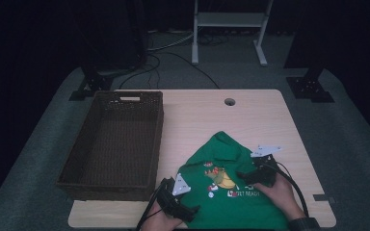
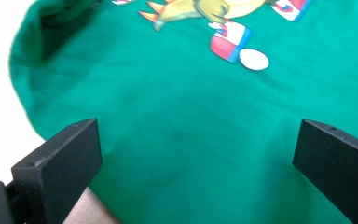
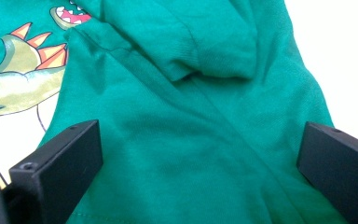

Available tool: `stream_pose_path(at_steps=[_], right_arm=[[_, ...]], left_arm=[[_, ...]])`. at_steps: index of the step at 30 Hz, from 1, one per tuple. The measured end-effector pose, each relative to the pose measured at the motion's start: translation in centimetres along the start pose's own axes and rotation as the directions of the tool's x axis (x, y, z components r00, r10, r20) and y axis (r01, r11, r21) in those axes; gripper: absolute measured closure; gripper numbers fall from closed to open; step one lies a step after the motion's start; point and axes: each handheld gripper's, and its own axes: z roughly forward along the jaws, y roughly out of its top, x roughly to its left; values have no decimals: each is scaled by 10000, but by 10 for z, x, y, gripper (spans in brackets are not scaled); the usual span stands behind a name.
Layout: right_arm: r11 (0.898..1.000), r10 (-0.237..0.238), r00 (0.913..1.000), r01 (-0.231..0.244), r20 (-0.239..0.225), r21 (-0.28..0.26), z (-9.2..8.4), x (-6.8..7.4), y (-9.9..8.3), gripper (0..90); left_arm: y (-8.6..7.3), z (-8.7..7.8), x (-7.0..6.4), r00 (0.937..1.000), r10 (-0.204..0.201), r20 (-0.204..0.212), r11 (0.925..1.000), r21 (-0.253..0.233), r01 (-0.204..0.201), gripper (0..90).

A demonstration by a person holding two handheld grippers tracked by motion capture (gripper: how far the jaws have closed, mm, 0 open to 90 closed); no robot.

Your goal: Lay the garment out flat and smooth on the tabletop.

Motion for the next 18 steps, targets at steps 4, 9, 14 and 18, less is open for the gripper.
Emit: stream_pose_path(at_steps=[4,9,14,18], right_arm=[[10000,-10,10000,10,-46,-9,-6,5,-7,0],[10000,57,10000,-57,19,-14,-14,9,-14,0],[10000,77,10000,-77,40,-7,-21,13,-22,0],[10000,99,9999,-98,76,-16,-27,15,-27,0]], left_arm=[[1,0,-1,10000,-4,21,10000,-1,4,1],[2,0,-2,10000,42,42,10000,35,-42,1],[2,-1,-1,10000,29,25,10000,15,-29,1],[2,-2,0,10000,10,48,10000,-8,-10,1]])
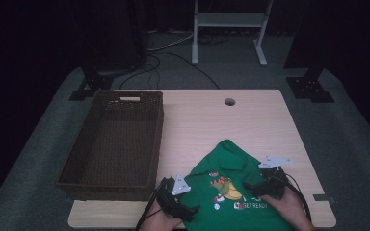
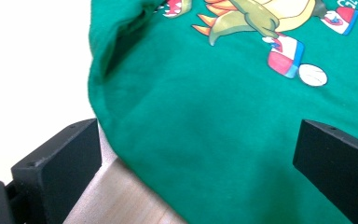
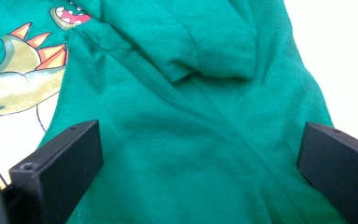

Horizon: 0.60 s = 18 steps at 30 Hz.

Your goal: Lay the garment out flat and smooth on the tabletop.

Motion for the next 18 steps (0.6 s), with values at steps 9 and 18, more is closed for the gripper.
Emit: stream_pose_path(at_steps=[9,18], right_arm=[[10000,84,9999,-84,93,-1,-8,4,-8,0],[10000,84,9999,-84,93,-1,-8,4,-8,0]], left_arm=[[8,-3,1,9999,126,59,9999,-100,-125,1],[22,-2,4,9989,318,346,9993,-217,-311,1]])
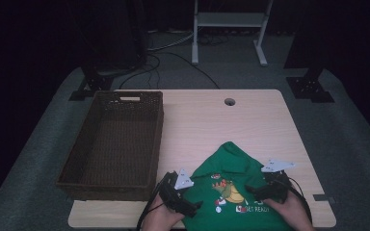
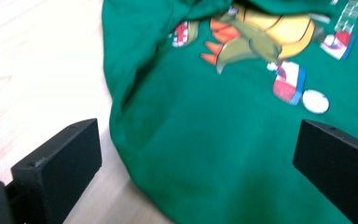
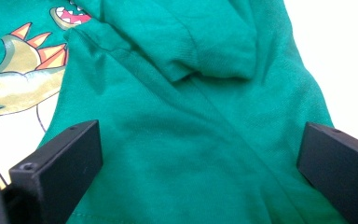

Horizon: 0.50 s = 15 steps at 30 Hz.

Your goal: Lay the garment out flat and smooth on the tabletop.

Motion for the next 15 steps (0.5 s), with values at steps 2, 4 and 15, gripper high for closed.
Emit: stream_pose_path(at_steps=[2,4,15], right_arm=[[10000,2,10000,-2,-2,0,0,0,0,0],[10000,1,10000,-1,-2,0,0,0,0,0],[10000,2,10000,-2,-3,1,0,0,0,0]], left_arm=[[5,1,2,10000,59,15,10000,-37,-59,1],[7,1,3,10000,56,53,9999,-118,-55,1],[21,2,11,9998,76,182,9988,-494,-67,1]])
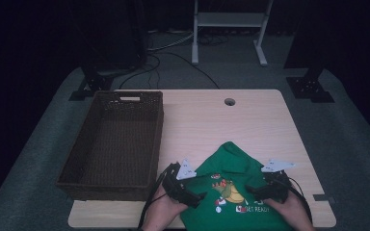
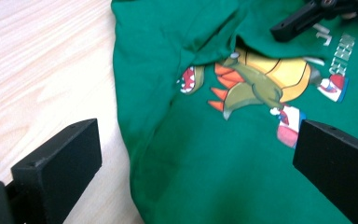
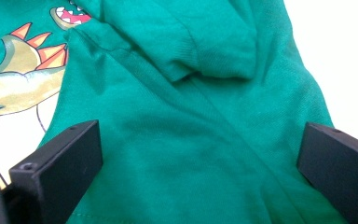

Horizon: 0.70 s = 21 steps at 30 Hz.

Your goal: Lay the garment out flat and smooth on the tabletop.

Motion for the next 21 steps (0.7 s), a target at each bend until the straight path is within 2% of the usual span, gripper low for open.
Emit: stream_pose_path(at_steps=[10,21], right_arm=[[10000,2,10000,-2,-2,-2,0,0,0,0],[10000,5,10000,-5,0,0,0,0,0,0]], left_arm=[[11,-1,3,9998,171,115,9995,-260,-168,1],[23,0,3,9990,400,178,9987,-311,-394,1]])
